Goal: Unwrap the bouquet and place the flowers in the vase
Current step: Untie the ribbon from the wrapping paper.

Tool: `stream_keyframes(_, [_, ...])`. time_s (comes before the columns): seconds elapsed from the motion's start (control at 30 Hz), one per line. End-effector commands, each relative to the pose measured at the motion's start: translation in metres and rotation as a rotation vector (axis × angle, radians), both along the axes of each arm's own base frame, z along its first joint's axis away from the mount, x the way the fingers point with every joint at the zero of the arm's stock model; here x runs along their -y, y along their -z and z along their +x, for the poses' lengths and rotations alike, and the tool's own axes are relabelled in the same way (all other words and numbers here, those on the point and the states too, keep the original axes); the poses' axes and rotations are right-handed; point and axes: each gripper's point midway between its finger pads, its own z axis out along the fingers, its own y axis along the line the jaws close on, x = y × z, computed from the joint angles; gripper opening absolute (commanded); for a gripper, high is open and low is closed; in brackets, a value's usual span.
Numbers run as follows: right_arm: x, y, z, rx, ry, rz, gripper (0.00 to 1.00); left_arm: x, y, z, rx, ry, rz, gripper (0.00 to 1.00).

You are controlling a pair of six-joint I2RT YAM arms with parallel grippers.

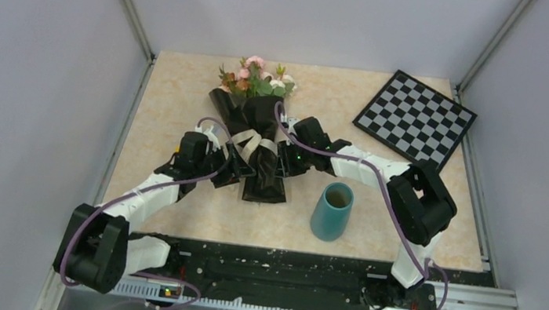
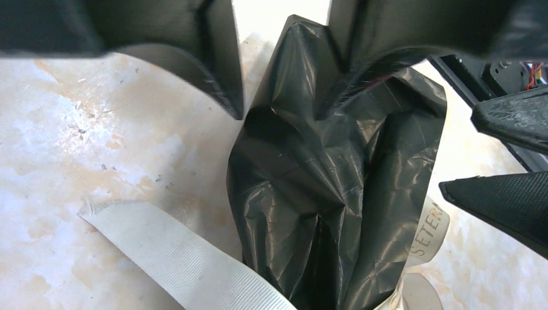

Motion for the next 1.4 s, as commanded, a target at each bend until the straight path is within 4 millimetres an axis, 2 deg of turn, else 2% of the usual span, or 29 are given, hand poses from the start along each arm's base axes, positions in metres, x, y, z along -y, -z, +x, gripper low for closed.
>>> stream_keyframes(0.0, [-0.003,-0.002,0.009,0.034,0.026,0.009,0.22,0.008,-0.013,0.014,0.063,0.010,-0.025,0.71])
stream_keyframes(0.1, [0.003,-0.007,0.016,0.072,0.057,-0.011,0.03,0.006,-0.005,0.016,0.038,-0.002,0.009,0.69])
stream_keyframes(0.13, [0.005,-0.009,0.019,0.085,0.063,-0.016,0.00,0.005,-0.002,0.017,0.031,-0.007,0.014,0.68])
stream_keyframes(0.33, [0.024,-0.008,0.039,0.111,0.093,-0.061,0.00,0.012,0.003,0.018,0.033,0.010,0.031,0.64])
stream_keyframes(0.5, [0.028,-0.007,0.045,0.121,0.083,-0.073,0.00,0.025,0.006,0.023,0.039,0.046,0.033,0.58])
stream_keyframes(0.67, [0.028,-0.005,0.045,0.121,0.088,-0.070,0.00,0.034,0.003,0.028,0.072,0.047,0.035,0.54])
stream_keyframes(1.07, [0.027,-0.009,0.044,0.125,0.093,-0.051,0.00,0.030,0.010,0.049,0.137,0.021,0.132,0.38])
stream_keyframes(1.3, [0.027,-0.009,0.042,0.123,0.097,-0.041,0.00,0.031,0.013,0.056,0.141,0.046,0.197,0.35])
stream_keyframes(1.37, [0.028,-0.008,0.042,0.120,0.096,-0.043,0.00,0.030,0.015,0.057,0.133,0.037,0.220,0.31])
